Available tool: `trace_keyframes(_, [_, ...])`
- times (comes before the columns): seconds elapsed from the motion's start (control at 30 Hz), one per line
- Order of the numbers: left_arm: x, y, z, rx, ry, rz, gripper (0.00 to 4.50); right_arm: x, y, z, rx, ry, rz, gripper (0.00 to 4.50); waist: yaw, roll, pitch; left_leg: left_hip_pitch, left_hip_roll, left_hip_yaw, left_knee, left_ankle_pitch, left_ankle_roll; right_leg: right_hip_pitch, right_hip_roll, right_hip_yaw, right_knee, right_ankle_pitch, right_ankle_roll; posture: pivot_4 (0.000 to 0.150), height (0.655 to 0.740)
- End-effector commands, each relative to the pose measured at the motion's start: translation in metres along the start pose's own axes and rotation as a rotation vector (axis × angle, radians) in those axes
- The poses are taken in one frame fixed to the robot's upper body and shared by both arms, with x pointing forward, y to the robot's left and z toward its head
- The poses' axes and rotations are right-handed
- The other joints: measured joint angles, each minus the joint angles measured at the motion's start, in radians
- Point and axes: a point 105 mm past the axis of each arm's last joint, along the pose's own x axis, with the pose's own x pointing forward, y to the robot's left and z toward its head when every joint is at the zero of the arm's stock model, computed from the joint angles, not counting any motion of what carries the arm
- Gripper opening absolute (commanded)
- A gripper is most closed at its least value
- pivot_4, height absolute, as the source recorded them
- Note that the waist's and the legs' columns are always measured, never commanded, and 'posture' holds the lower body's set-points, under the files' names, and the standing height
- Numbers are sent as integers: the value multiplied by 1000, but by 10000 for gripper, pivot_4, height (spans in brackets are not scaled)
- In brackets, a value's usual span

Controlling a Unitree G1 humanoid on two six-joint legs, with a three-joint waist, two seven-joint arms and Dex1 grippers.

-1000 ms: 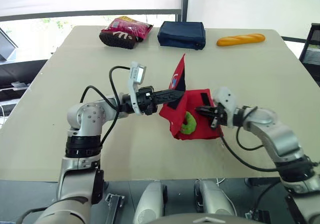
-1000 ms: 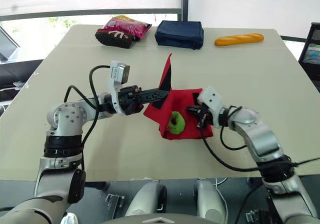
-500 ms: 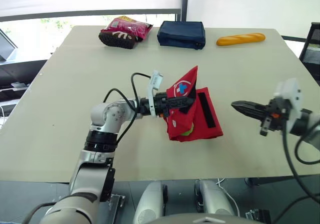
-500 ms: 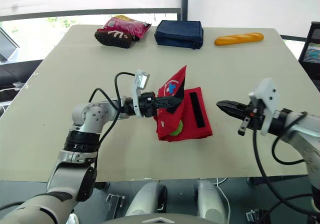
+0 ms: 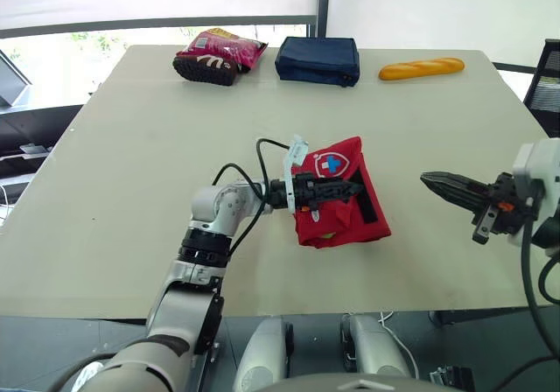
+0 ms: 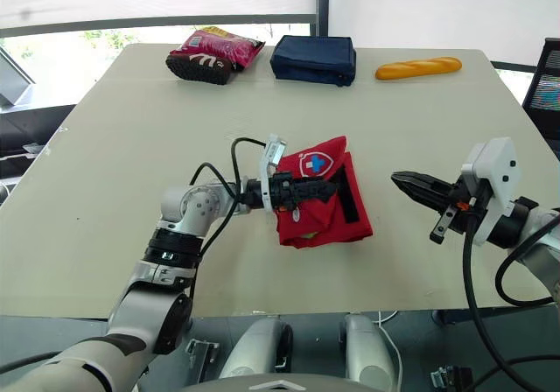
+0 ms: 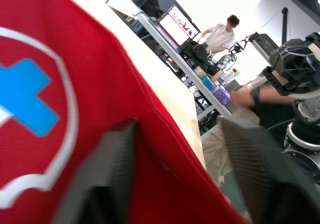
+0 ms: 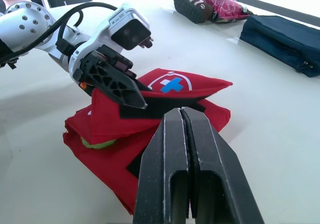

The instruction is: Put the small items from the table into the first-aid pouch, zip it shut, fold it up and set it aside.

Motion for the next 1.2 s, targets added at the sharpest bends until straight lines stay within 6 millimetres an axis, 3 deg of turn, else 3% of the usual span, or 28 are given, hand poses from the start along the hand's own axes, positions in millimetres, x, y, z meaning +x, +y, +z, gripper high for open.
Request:
trace_keyframes(0.03, [1,4,-3,1,8,17,43953,-6,-3,11,-51,-28,-22,0,0,0,0,0,0,0,0,0,0,0,0,0,0,0,0,1500,7134])
trace_keyframes(0.33, [-2,13,-23,-33,49,10,43953,-5,-5,10,-44,-25,-21,0,0,0,0,0,0,0,0,0,0,0,0,0,0,0,0,1500,7134])
trace_keyframes(0.6, [-1,-10,-6,-106,-84,-164,43953,-6,-3,8,-40,-19,-21,0,1,0,0,0,0,-4,0,0,0,0,0,0,0,0,0,1500,7134])
trace_keyframes(0.93, [-4,-4,2,-215,-164,-192,43953,-6,-3,8,-45,-16,-26,0,0,0,0,0,0,-5,0,0,0,0,0,-1,0,0,0,1500,7134])
trace_keyframes(1.2, [3,9,-9,-195,-95,-93,43953,-6,-3,9,-49,-20,-31,0,2,0,0,0,0,-5,0,0,0,0,0,-1,0,0,0,1500,7134])
